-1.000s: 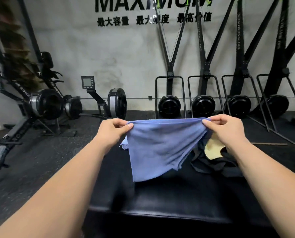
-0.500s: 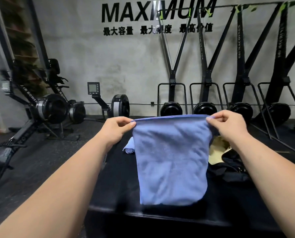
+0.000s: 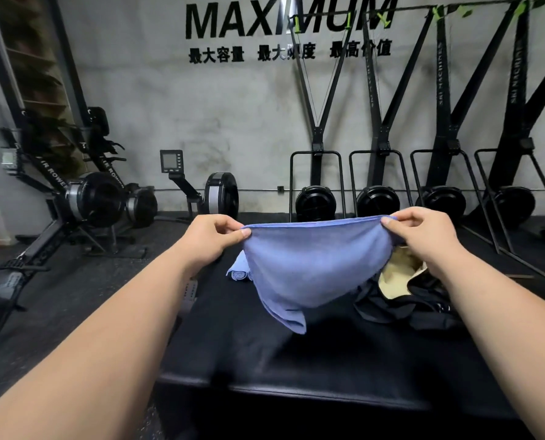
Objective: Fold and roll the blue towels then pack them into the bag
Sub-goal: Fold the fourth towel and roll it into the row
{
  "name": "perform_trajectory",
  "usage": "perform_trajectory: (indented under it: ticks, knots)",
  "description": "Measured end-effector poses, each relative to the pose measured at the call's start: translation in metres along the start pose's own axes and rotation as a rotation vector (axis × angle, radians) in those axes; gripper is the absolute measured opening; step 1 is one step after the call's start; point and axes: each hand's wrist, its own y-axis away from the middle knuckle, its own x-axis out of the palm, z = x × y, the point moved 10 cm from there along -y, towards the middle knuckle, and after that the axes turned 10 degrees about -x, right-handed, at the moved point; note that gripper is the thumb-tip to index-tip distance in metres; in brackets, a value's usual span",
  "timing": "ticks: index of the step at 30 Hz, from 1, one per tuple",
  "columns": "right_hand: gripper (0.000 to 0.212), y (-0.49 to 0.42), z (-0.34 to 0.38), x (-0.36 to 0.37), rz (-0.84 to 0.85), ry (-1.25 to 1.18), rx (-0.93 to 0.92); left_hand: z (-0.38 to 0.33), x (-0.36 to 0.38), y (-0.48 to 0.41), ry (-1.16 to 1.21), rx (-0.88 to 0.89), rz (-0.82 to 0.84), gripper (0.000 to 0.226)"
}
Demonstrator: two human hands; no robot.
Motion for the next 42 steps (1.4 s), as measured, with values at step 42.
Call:
perform_trajectory:
  ticks: [42]
  knots:
    - [0.059,0.144,-0.211,0.199,0.632,0.349,0.257,0.228,0.220,0.022,-0.480,-0.311,0.330,0.079]
